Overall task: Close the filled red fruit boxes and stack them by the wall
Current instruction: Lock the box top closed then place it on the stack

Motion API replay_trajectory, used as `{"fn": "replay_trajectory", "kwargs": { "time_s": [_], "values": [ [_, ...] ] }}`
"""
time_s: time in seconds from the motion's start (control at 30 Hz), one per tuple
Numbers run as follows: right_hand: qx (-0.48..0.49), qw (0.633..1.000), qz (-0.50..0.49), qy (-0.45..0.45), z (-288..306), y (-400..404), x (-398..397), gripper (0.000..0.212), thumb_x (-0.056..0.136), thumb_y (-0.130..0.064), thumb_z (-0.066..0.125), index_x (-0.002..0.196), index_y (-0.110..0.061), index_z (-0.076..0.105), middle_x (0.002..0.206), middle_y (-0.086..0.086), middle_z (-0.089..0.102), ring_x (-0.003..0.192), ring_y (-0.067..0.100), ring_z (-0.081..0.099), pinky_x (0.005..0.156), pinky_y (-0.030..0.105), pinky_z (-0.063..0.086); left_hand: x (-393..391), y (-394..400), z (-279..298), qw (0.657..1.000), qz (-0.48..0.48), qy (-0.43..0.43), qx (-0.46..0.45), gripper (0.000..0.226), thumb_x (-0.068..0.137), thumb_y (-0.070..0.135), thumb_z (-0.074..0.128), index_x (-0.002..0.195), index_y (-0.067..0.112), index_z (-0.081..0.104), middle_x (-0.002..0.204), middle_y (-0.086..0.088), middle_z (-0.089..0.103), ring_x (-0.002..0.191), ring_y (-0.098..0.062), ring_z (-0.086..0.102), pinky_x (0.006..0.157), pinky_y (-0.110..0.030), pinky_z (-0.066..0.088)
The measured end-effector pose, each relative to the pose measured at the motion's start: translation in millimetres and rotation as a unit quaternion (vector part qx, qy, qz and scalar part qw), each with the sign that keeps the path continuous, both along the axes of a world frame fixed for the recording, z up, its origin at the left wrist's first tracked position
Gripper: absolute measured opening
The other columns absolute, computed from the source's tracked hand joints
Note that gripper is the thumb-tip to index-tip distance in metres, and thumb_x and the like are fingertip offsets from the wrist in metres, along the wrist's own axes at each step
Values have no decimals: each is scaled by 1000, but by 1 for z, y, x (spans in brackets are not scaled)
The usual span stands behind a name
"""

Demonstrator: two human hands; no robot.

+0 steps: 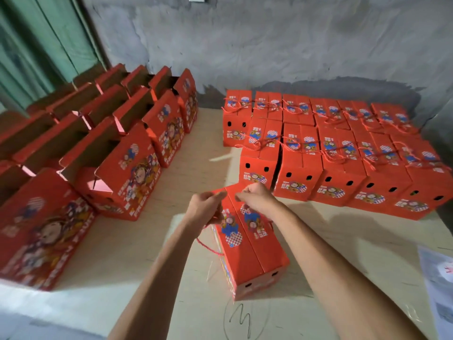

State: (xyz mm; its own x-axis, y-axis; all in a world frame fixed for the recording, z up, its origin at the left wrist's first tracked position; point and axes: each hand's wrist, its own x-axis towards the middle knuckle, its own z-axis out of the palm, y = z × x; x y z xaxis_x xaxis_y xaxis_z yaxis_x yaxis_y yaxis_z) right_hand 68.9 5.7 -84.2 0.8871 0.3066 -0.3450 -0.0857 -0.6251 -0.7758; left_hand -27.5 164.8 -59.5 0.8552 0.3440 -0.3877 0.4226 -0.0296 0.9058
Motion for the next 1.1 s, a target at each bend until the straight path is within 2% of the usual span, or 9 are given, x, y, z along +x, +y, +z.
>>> {"fn": "replay_trajectory", "kwargs": {
  "time_s": [0.07, 0.13, 0.27, 0.43, 0.53, 0.63, 0.87, 1.03, 1.1],
  "values": [
    [-134, 988, -10, -73, -5, -7, -2, 48, 90, -56, 69, 69, -16, 52, 68, 2, 56, 60, 17, 52, 56, 27, 38, 2, 2, 24, 997, 6, -55, -59, 29, 98, 24, 66, 81, 1, 69, 66, -10, 61, 51, -20, 57, 55, -31, 53],
    [-234, 966, -86, -68, -17, -26, -7, 68, 88, -77, 53, 109, -13, 64, 108, 13, 66, 100, 29, 65, 80, 37, 49, 0, 6, 37, 990, -12, -80, -115, 25, 101, 20, 62, 95, -3, 72, 78, -13, 72, 63, -23, 66, 63, -36, 59],
    [-116, 961, -108, 224, -44, -56, -25, 102, 91, -87, 21, 154, -10, 43, 159, 16, 42, 144, 35, 42, 119, 48, 31, -12, 6, 32, 975, -43, -100, -193, 22, 103, 4, 53, 117, -2, 68, 108, -18, 76, 89, -25, 72, 86, -44, 59],
    [-7, 960, -225, 168, -80, -66, -36, 38, 99, -26, 67, 102, 12, 70, 87, 21, 72, 69, 26, 61, 69, 34, 50, -19, -23, 9, 973, -15, -92, -212, 34, 96, -12, 52, 117, 8, 70, 109, -10, 77, 83, -17, 72, 74, -33, 57],
    [-1, 952, -237, 192, -74, -70, -36, 20, 97, -11, 61, 98, 6, 72, 83, 20, 71, 69, 27, 63, 68, 34, 49, -19, -40, 1, 969, -2, -88, -233, 25, 99, -4, 57, 114, 10, 72, 110, -11, 77, 84, -17, 73, 73, -32, 59],
    [-53, 948, -169, 266, -64, -75, -44, 27, 102, -32, 54, 89, -14, 69, 88, 8, 71, 74, 24, 62, 72, 31, 49, -16, -48, 0, 963, -2, -105, -247, 19, 102, 5, 59, 115, 9, 72, 112, -12, 77, 89, -18, 73, 74, -30, 58],
    [-128, 948, -117, 267, -58, -84, -50, 36, 107, -43, 46, 120, -17, 68, 129, 10, 68, 82, 17, 63, 77, 35, 55, -13, -51, 8, 965, -9, -105, -239, 20, 106, 11, 53, 118, 5, 67, 113, -14, 75, 88, -17, 70, 73, -28, 55],
    [-110, 949, -160, 247, -58, -86, -44, 24, 98, -8, 57, 75, -9, 65, 61, 10, 71, 50, 18, 62, 48, 24, 51, -12, -41, 10, 962, -10, -111, -249, 21, 106, 13, 52, 117, 2, 66, 115, -17, 74, 89, -21, 69, 73, -30, 55],
    [-61, 942, -201, 261, -55, -85, -43, 27, 97, -5, 56, 72, -9, 67, 57, 9, 70, 49, 20, 63, 47, 23, 50, -11, -37, 10, 962, -22, -107, -250, 24, 106, 17, 54, 118, 0, 66, 114, -17, 74, 89, -21, 69, 75, -31, 55]
  ]
}}
